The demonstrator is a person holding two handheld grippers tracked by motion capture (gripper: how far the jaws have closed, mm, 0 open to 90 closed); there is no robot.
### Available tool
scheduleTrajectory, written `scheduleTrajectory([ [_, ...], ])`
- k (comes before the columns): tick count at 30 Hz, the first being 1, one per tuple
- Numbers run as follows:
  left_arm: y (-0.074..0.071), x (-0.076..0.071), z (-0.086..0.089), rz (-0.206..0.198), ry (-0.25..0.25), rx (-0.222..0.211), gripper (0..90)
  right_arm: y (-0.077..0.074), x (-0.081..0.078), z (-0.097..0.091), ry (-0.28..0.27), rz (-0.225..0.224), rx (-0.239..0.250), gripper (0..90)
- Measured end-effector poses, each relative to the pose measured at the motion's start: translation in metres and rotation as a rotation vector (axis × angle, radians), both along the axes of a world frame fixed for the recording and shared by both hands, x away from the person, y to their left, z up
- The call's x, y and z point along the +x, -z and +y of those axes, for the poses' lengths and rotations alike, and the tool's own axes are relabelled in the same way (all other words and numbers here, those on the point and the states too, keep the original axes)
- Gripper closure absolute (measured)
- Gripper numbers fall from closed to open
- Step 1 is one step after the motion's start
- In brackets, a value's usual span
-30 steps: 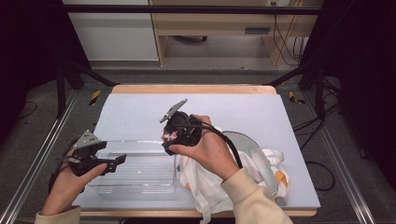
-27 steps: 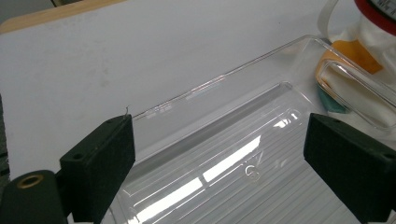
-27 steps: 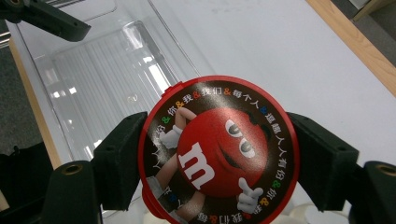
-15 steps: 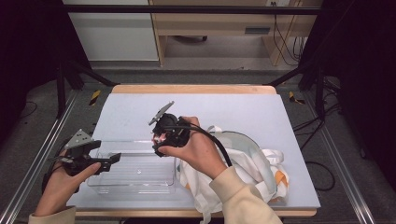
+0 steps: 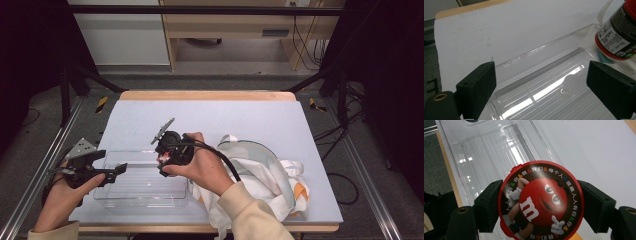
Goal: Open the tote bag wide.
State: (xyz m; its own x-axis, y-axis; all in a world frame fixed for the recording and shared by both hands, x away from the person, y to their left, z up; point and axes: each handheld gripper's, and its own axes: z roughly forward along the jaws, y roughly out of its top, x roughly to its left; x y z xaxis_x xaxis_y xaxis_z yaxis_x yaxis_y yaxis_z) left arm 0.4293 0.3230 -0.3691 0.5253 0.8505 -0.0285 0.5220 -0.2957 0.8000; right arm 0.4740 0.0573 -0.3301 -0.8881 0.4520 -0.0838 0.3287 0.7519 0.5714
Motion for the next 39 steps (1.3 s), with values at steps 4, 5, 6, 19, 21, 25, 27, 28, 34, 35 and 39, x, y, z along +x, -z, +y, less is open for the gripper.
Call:
scheduleTrajectory([
  [4,0.000,0.000,0.001,0.000,-0.001,-0.001,8.9,0.005,0.000,0.002,-0.010,0.011,-0.005,25.7],
  [5,0.000,0.000,0.001,-0.001,-0.002,-0.001,8.9,0.006,0.000,0.003,-0.009,0.013,-0.005,25.7],
  [6,0.000,0.000,0.001,-0.001,-0.002,-0.002,8.9,0.007,0.000,0.003,-0.010,0.015,-0.008,25.7],
  [19,0.001,0.000,0.001,0.002,-0.002,0.008,8.9,0.019,0.002,0.003,-0.020,0.028,-0.025,25.7],
  [21,0.001,0.000,0.001,0.003,-0.001,0.009,8.9,0.021,0.002,0.003,-0.017,0.031,-0.026,25.7],
  [25,0.001,0.000,0.000,0.004,0.001,0.013,8.9,0.025,0.004,0.001,-0.014,0.038,-0.027,25.7],
  [27,0.001,0.000,0.000,0.005,0.002,0.014,8.9,0.027,0.004,0.001,-0.011,0.041,-0.029,25.7],
  [28,0.001,0.000,0.000,0.005,0.002,0.014,8.9,0.028,0.005,0.000,-0.014,0.041,-0.029,25.7],
  [34,0.001,0.000,0.002,0.004,-0.003,0.008,8.9,0.032,0.006,0.000,-0.010,0.053,-0.035,25.7],
  [35,0.001,0.000,0.002,0.002,-0.005,0.009,8.9,0.033,0.006,0.000,-0.009,0.053,-0.034,25.7],
  [39,0.001,0.000,0.002,0.004,-0.003,0.008,9.0,0.036,0.008,0.001,-0.004,0.058,-0.038,25.7],
])
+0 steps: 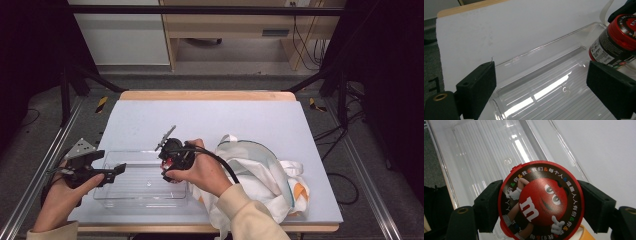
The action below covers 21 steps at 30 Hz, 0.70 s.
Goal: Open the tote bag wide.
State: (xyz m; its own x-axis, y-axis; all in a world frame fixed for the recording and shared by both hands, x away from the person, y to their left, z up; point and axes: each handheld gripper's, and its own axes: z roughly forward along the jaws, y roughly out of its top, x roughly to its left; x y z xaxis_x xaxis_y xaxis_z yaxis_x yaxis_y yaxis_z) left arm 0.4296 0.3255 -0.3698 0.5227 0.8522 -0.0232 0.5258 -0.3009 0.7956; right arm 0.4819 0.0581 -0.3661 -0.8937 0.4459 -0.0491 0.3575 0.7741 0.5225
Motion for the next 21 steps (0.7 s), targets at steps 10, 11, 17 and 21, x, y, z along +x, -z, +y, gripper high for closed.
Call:
scheduleTrajectory([
  [10,0.001,0.000,-0.002,0.002,0.005,0.006,9.0,0.008,0.003,0.002,0.003,0.008,-0.012,25.7],
  [11,0.001,0.000,-0.002,0.003,0.006,0.007,9.0,0.009,0.003,0.002,0.004,0.005,-0.016,25.7],
  [17,0.001,0.000,-0.002,0.003,0.007,0.008,8.9,0.014,0.004,0.003,0.002,0.008,-0.024,25.7],
  [21,0.001,0.000,-0.002,0.005,0.008,0.009,8.9,0.018,0.004,0.003,0.005,0.010,-0.024,25.7],
])
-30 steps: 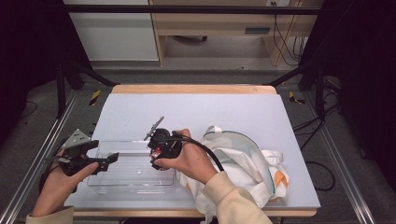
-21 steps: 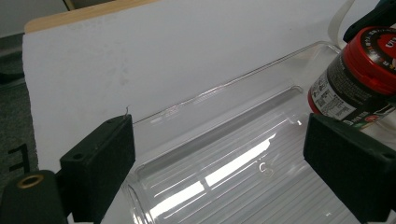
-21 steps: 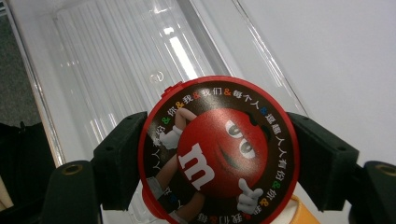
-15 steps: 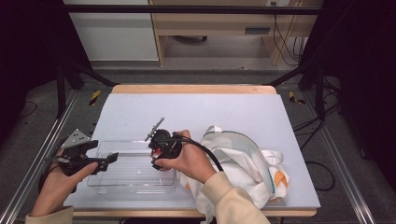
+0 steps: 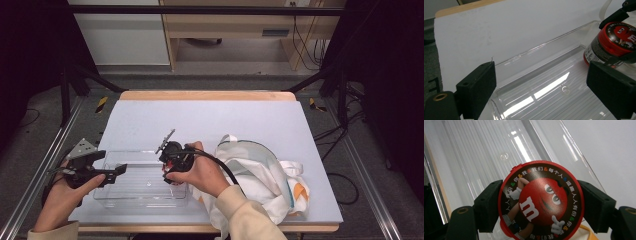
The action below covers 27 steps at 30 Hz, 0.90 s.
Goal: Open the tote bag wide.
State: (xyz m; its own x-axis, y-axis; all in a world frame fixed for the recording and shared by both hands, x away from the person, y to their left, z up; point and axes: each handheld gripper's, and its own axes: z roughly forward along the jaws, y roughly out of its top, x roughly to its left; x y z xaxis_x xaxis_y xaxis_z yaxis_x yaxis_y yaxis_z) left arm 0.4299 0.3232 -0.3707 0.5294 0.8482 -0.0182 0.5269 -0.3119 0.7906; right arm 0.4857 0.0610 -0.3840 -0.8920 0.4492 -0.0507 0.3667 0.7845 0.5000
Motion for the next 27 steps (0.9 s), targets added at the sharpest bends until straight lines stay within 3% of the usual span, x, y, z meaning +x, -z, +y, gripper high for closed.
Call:
scheduleTrajectory([
  [27,0.001,0.000,-0.002,0.001,0.005,0.007,8.9,0.015,0.000,0.003,-0.007,0.014,-0.028,25.7],
])
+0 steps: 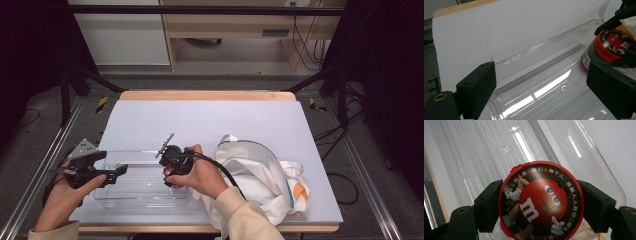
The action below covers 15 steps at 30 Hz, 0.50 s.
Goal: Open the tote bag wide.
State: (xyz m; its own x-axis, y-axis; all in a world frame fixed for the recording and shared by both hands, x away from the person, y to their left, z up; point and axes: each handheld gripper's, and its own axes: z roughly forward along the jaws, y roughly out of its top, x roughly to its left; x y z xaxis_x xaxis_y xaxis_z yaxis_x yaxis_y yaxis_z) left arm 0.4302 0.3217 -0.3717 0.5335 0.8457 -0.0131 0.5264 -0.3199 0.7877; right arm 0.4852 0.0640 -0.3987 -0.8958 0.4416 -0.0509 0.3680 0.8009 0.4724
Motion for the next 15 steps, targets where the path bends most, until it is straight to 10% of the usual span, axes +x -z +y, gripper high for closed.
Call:
scheduleTrajectory([
  [15,0.0015,0.0008,0.0002,0.007,0.002,0.002,8.9,0.0040,-0.0005,0.0003,-0.007,0.005,-0.007,25.6],
])
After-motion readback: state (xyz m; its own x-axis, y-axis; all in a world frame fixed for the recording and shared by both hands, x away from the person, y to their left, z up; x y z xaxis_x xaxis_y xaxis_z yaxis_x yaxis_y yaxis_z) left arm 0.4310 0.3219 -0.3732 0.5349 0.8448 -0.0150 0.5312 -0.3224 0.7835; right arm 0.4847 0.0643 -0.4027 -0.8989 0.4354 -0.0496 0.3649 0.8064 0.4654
